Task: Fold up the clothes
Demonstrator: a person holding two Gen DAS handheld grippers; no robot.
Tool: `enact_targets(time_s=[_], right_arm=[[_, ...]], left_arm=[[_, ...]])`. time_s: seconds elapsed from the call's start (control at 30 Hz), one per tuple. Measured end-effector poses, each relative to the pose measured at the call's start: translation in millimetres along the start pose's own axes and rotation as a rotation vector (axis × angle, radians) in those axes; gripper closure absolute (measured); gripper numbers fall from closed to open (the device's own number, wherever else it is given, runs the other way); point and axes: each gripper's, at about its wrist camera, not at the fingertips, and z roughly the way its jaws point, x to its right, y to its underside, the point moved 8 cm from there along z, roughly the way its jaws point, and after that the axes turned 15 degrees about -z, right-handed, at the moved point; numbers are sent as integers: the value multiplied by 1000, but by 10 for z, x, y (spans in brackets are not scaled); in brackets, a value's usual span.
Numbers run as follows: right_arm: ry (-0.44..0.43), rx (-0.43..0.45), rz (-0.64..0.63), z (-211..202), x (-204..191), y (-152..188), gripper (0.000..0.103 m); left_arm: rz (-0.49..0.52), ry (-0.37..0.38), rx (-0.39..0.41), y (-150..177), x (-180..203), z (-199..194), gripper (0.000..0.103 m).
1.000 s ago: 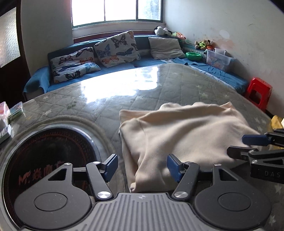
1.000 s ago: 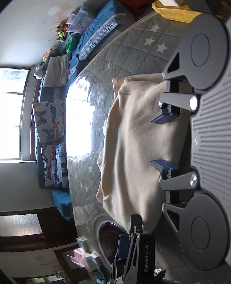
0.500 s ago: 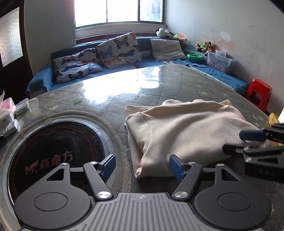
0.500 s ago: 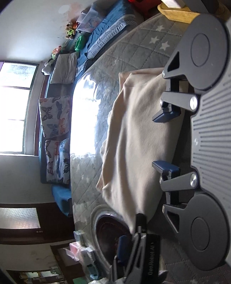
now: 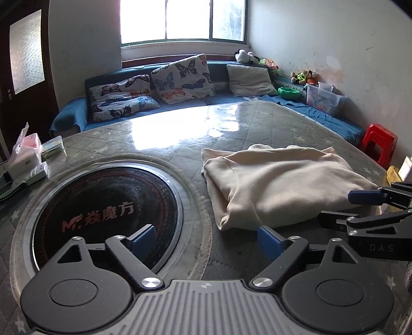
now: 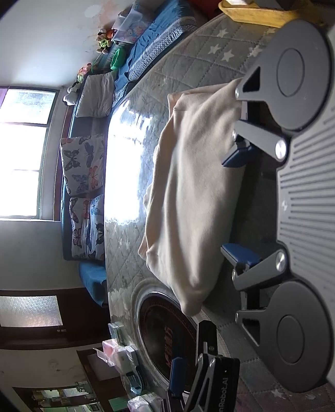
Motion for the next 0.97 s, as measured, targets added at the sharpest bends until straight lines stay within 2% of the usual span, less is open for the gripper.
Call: enact_targets(time_s=[0.07, 0.23, 0.4, 0.47, 0.6, 0.77, 0.97], right_arm=[[-1, -1, 2, -29, -41, 33, 29], [-2, -4, 6, -97, -130, 124, 27], [1, -1, 1, -163, -217, 186, 23], [7, 2, -3, -196, -246, 202, 15], [18, 13, -6, -264, -287, 231, 12], [29, 18, -9, -326, -326, 285, 4], [44, 24, -13, -387, -361, 337, 0]], left_arm=[[-1, 0, 7, 27, -23, -53, 7], [-11, 9, 19, 93, -81, -199, 0], [-9, 0, 33, 168, -99, -326, 0], [-9, -5, 35, 204, -104, -365, 0], [-1, -13, 43, 290, -97, -432, 0], [10, -15, 45, 396, -49, -491, 0], [20, -17, 49, 464, 16, -543, 0]])
